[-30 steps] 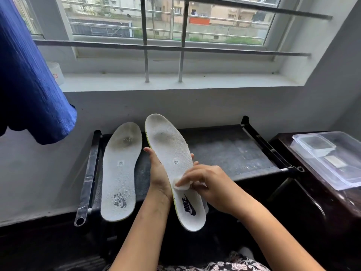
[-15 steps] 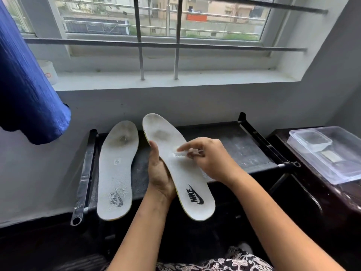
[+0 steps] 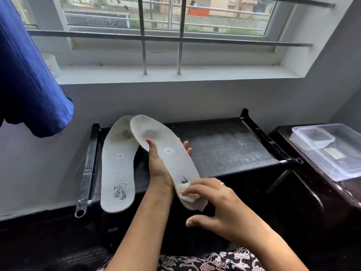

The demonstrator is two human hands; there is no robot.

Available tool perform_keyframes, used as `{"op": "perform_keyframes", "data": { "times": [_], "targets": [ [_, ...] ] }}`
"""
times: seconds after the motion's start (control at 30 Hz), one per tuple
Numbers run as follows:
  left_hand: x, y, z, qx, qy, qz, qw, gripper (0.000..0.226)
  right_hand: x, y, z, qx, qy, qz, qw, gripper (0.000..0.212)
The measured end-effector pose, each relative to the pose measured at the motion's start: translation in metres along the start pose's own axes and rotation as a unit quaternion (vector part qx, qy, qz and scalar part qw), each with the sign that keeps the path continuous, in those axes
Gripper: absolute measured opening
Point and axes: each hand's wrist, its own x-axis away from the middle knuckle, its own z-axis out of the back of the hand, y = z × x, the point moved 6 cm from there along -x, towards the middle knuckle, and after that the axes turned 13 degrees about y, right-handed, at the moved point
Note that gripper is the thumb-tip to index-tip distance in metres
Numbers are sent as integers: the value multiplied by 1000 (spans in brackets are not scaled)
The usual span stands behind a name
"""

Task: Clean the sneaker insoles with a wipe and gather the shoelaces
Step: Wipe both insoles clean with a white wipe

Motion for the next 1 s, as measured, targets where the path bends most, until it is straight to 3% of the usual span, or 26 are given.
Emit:
{"op": "perform_keyframes", "data": {
  "times": [0.17,0.37,0.57,0.7,0.77,1.0],
  "targets": [
    [0,-3,1,28,17,2,999,85,8,-2,0,68,80,66,992,37],
    [14,-28,-14,-57,-60,82,993,81,-2,-3,11,81,189,65,977,18],
    [13,-30,-13,-96,-64,97,989,83,-6,3,4,53,143,5,988,27],
    [9,-28,-11,-111,-56,97,988,84,-11,9,18,-118,79,-97,985,27],
    [6,-27,-10,-109,-46,92,989,86,-24,13,34,-171,87,-125,973,24],
    [7,-24,-10,-148,-80,53,984,78,-102,40,74,-6,249,-128,960,25]
  ]
}}
